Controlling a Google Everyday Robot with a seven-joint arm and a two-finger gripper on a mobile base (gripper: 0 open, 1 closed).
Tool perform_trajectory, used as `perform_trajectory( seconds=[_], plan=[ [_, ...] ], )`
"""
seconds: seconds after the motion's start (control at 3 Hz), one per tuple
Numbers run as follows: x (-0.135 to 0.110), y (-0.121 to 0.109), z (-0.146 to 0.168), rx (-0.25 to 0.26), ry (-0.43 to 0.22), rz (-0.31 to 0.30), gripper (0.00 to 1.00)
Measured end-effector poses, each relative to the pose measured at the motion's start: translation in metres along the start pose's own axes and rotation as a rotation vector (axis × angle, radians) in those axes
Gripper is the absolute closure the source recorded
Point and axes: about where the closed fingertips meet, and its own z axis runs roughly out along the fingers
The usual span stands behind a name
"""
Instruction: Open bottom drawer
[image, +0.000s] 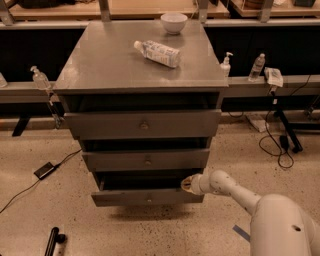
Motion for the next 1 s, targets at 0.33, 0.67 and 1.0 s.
perform_trajectory(
  seconds=[0.33, 0.67, 1.0],
  plan=[
    [0.017, -0.01, 0.012, 0.004, -0.045, 0.04, 1.0],
    [0.02, -0.021, 0.032, -0.013, -0.03, 0.02, 1.0],
    [0.024, -0.023, 0.056, -0.037, 0.005, 0.005, 1.0]
  ],
)
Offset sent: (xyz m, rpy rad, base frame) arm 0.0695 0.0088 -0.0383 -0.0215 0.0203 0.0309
